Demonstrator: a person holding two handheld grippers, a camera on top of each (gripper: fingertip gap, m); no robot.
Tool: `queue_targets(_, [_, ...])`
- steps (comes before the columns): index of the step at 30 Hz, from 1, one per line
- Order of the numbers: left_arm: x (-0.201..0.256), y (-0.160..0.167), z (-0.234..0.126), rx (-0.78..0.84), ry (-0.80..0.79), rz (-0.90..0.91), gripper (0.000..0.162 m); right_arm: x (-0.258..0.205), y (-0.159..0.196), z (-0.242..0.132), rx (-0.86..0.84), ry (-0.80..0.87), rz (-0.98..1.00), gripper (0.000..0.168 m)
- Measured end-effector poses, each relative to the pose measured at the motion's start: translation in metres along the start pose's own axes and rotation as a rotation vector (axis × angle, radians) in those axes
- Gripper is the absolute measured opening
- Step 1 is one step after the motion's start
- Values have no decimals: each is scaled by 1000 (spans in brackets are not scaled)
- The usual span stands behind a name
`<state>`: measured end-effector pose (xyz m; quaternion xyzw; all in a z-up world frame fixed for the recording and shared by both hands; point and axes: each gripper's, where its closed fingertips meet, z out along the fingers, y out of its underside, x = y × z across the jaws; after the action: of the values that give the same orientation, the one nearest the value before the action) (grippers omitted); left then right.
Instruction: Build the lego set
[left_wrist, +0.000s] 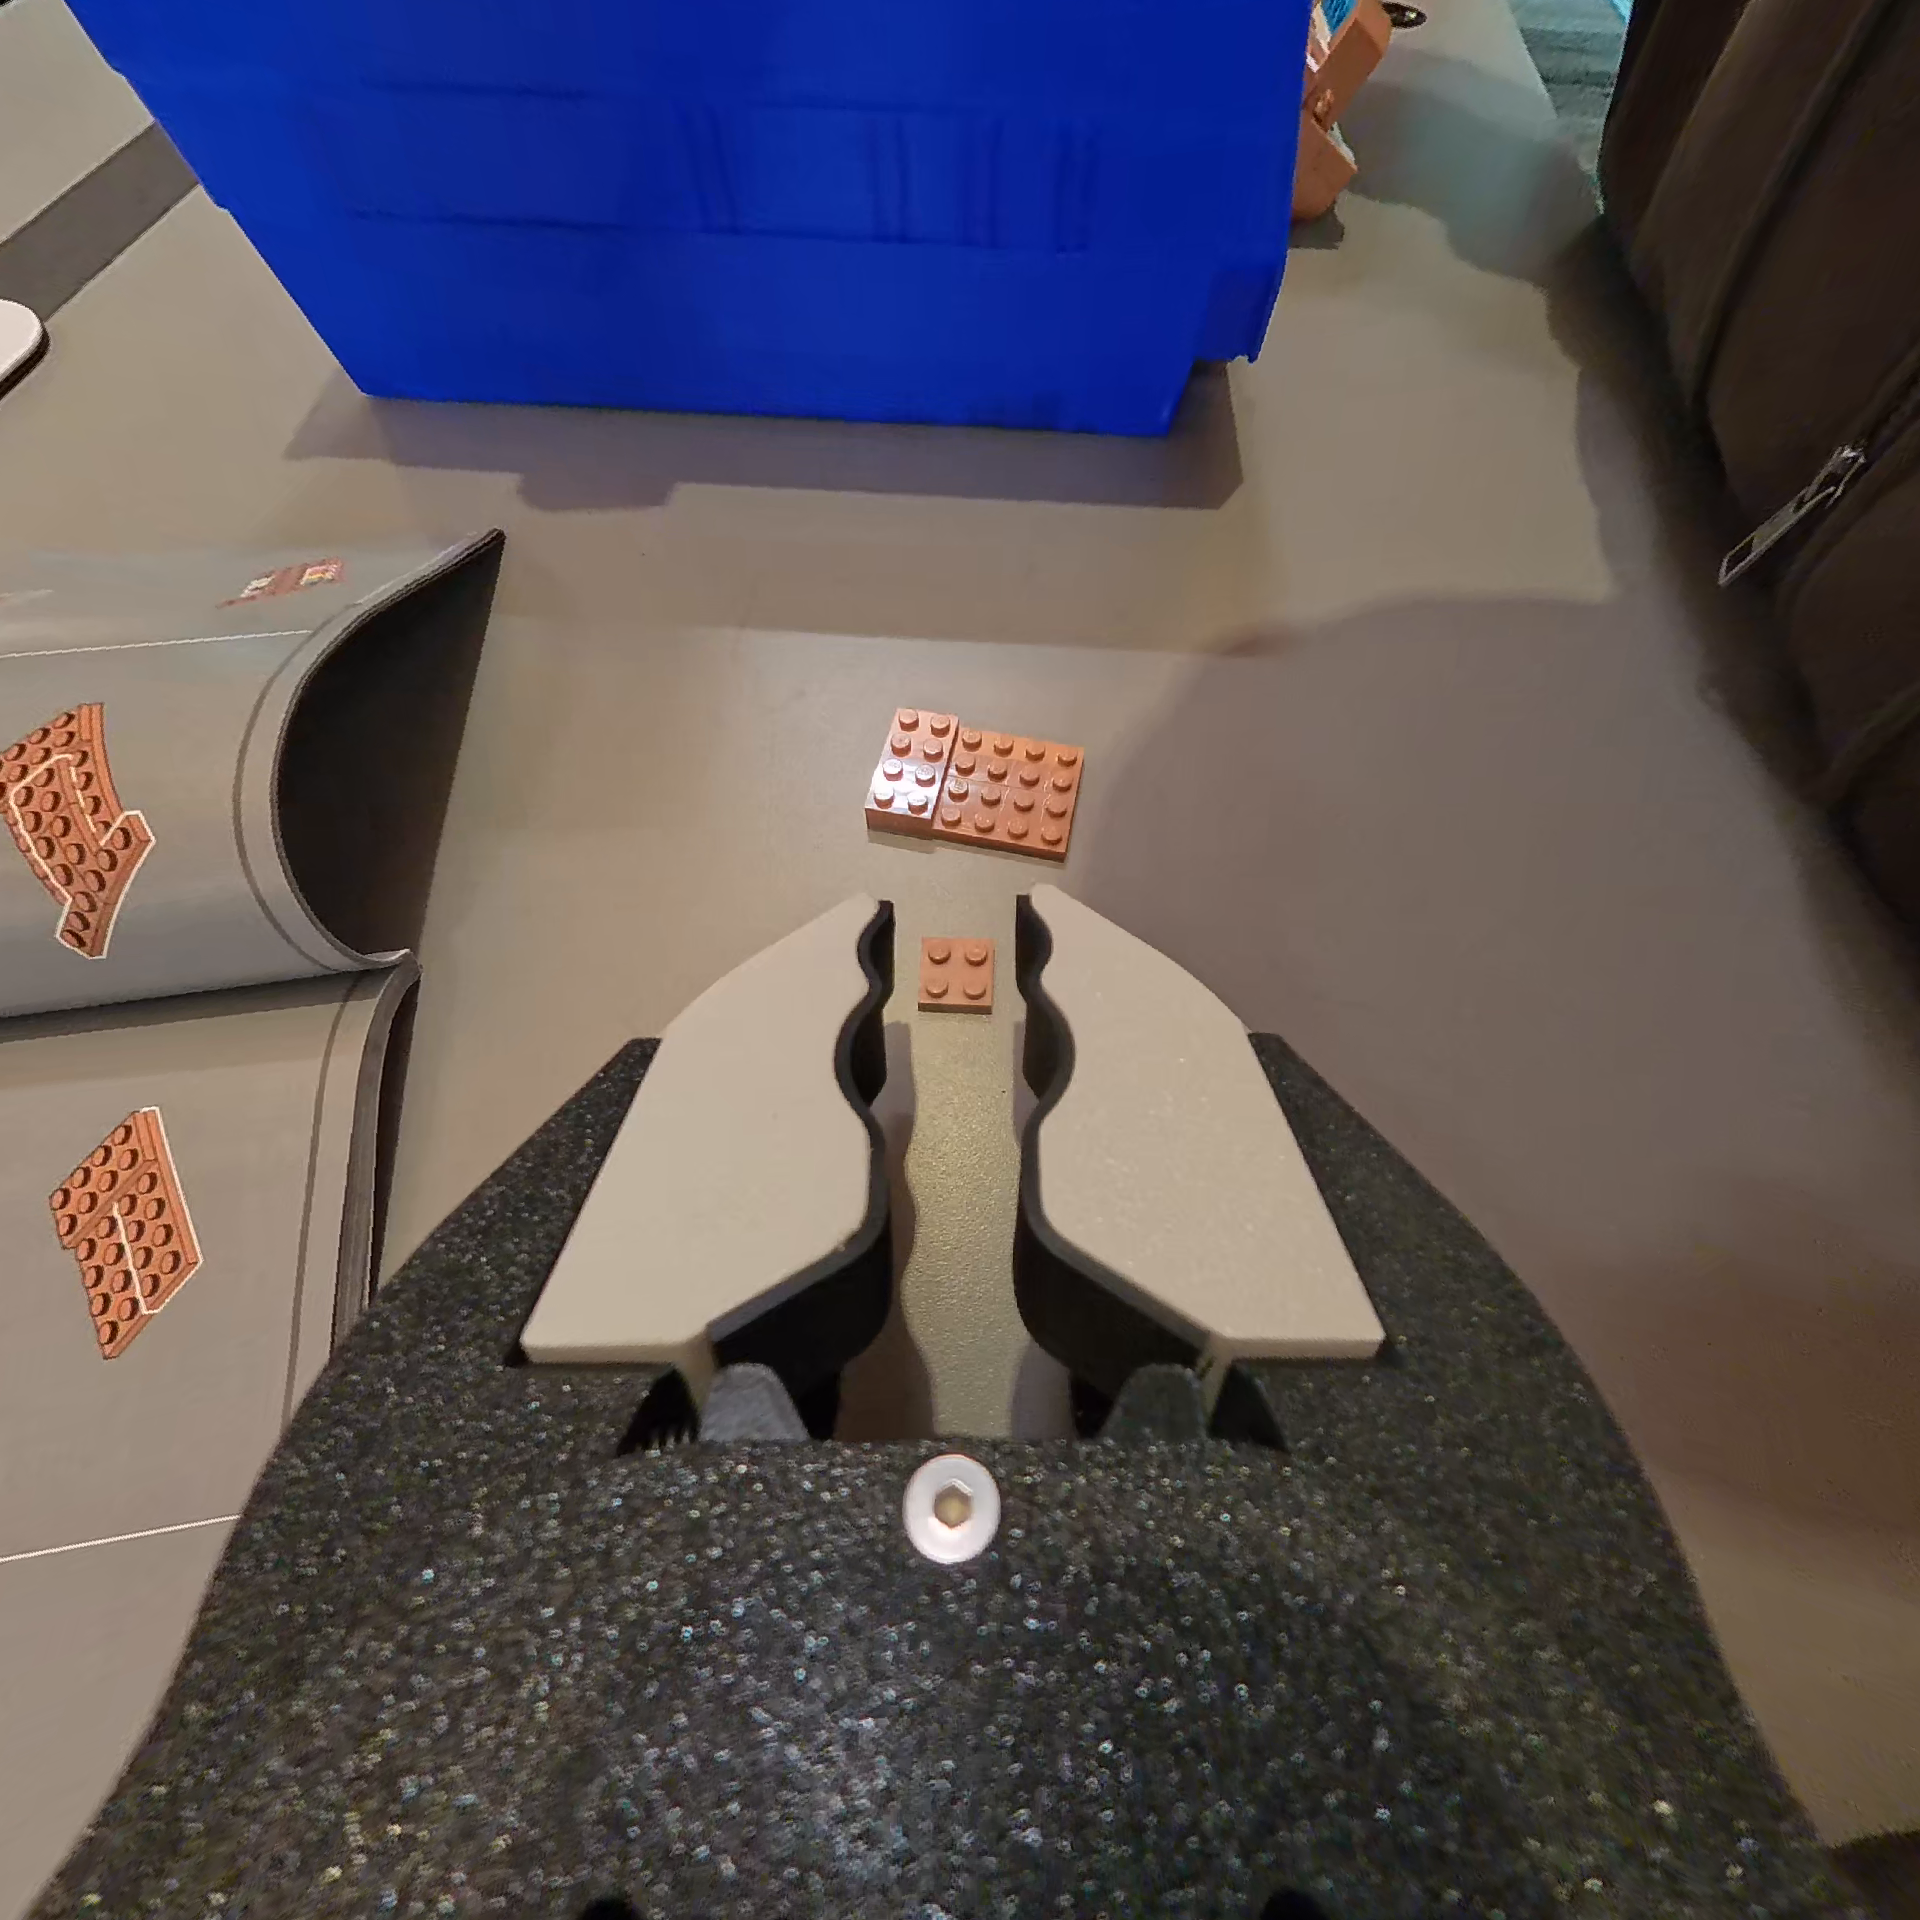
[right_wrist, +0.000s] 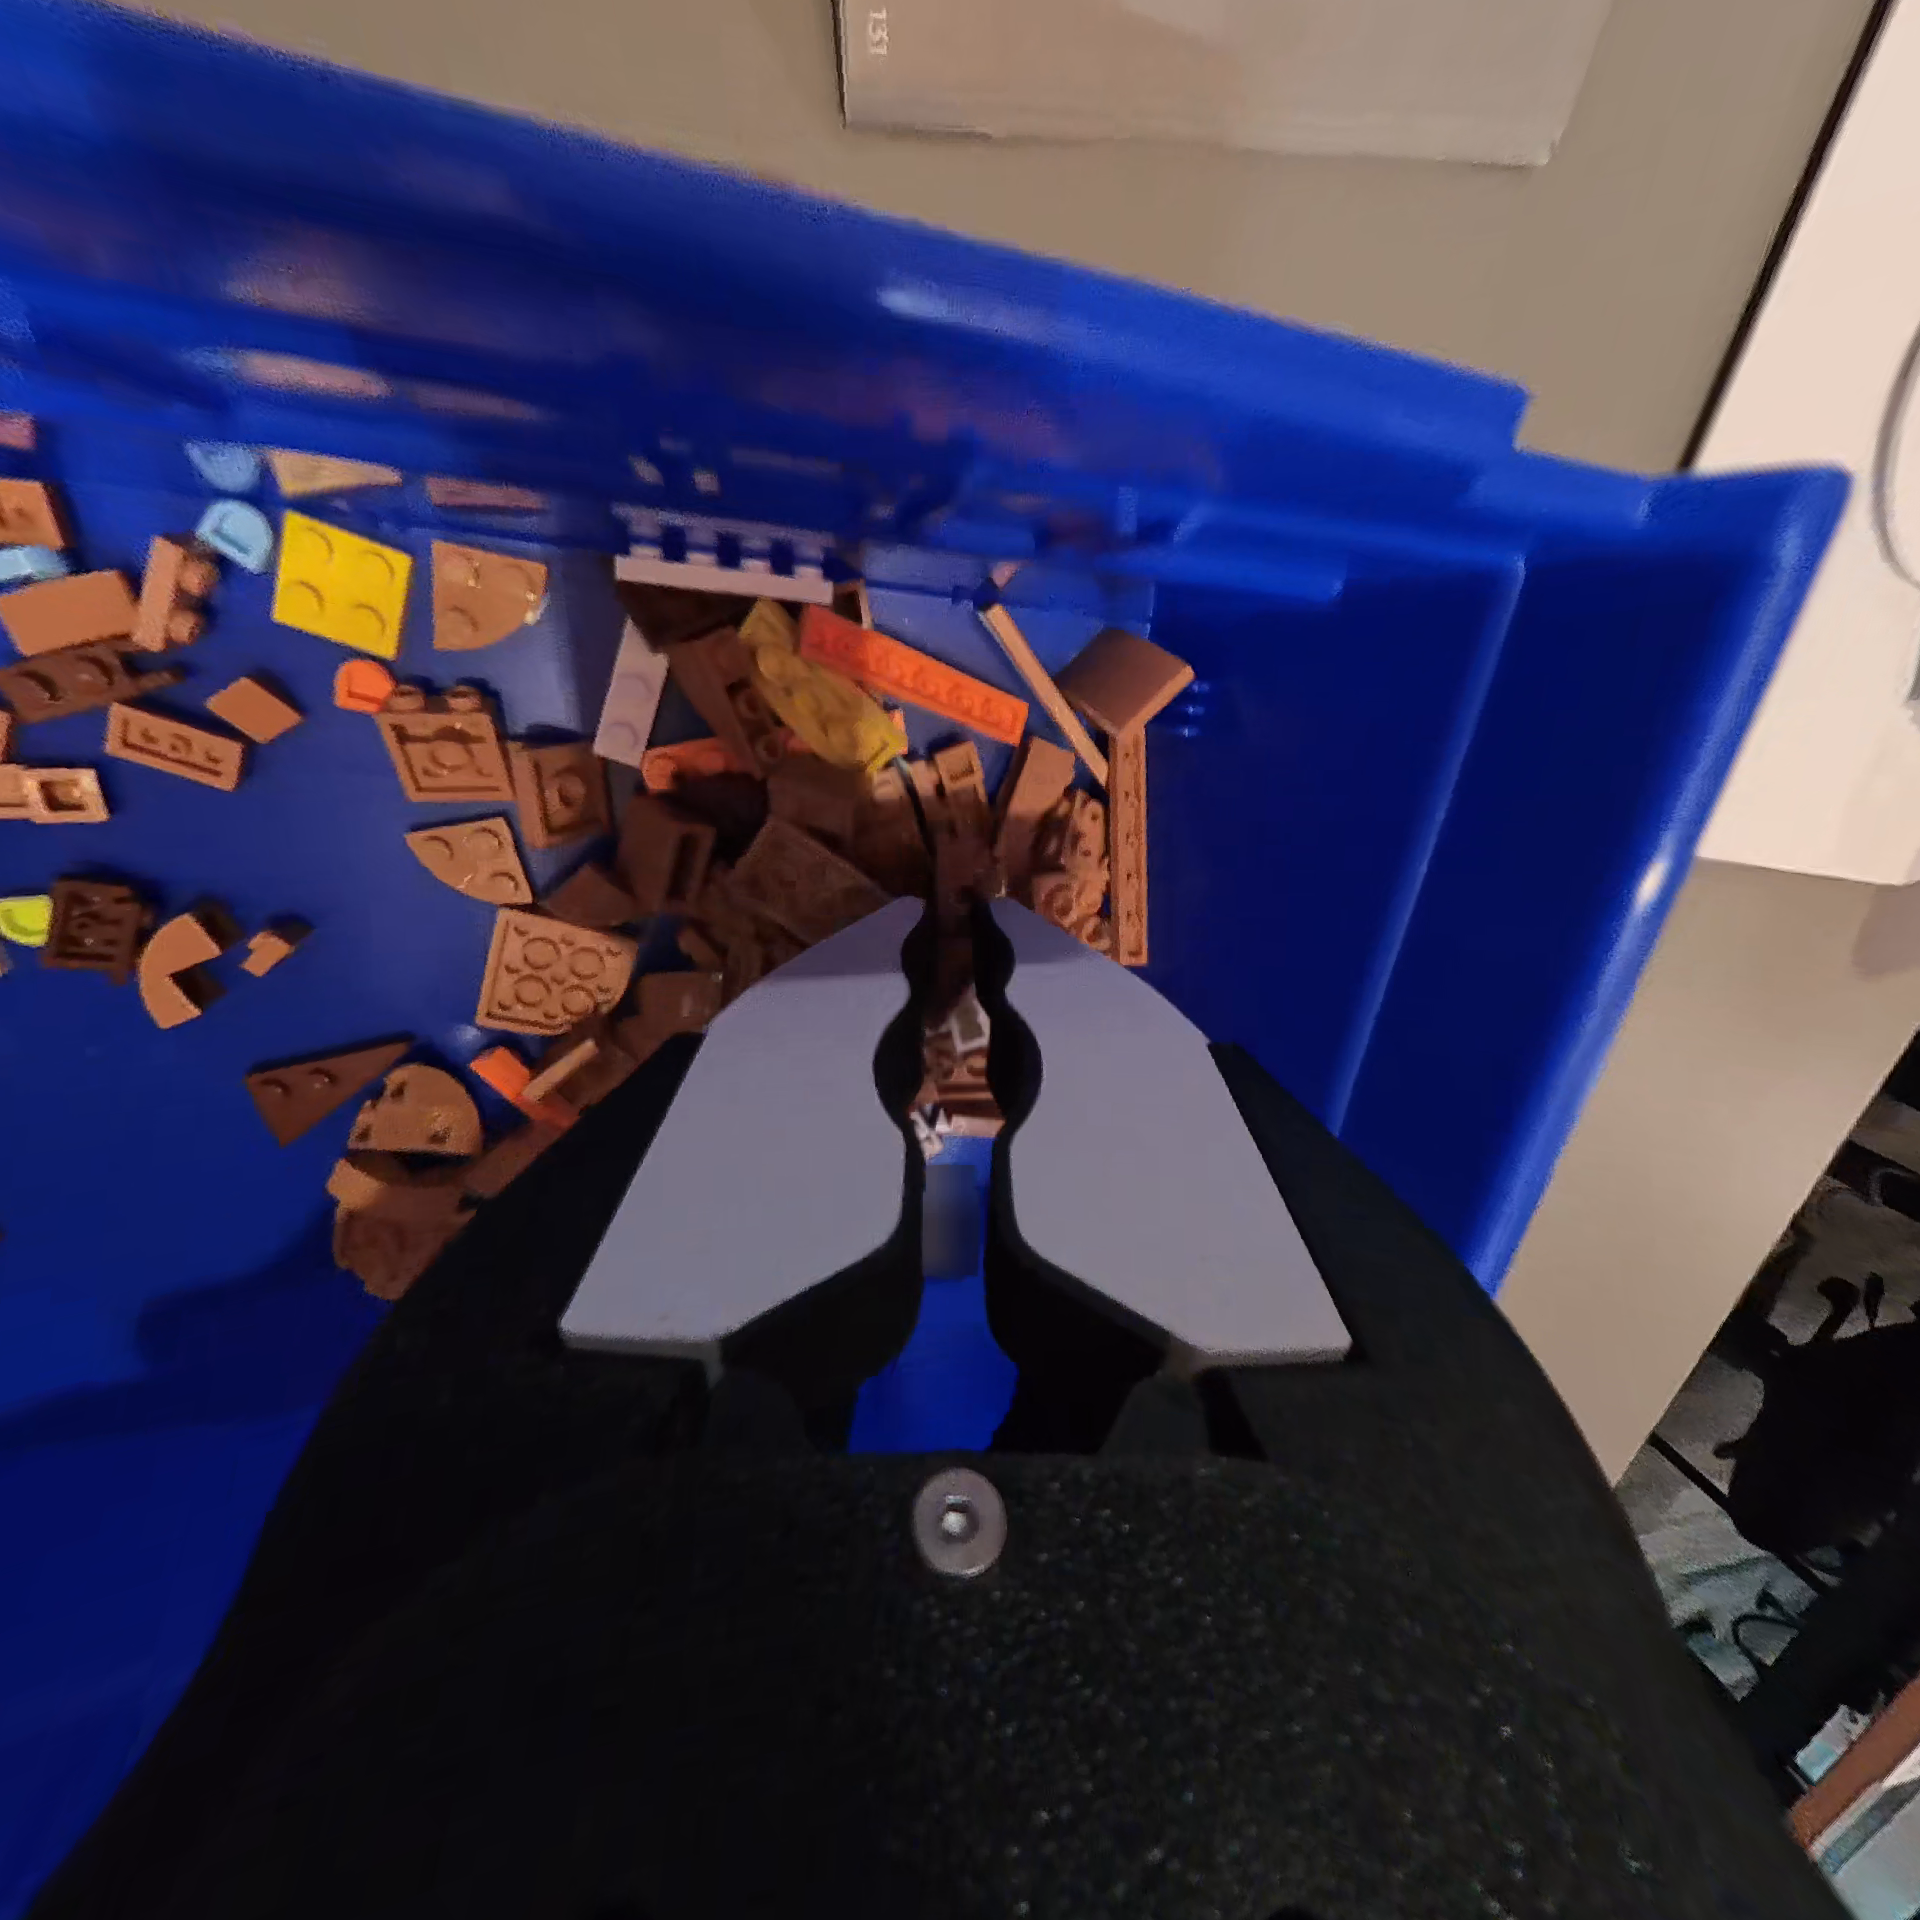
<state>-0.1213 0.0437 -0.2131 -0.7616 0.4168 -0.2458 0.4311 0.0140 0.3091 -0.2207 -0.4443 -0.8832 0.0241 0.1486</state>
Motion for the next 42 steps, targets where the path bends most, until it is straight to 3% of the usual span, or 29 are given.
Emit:
queue_targets(10, [0,0,0,-3,-1,-2,22,-16,30,-18,-24,-11,15,6])
queue_targets(25, [-1,0,0,-1,-1,-3,22,-34,39,-27,-23,-90,27,16])
queue_targets(42, [0,0,1,3,-1,-7,22,-24,5,-7,10,-88,-56,18])
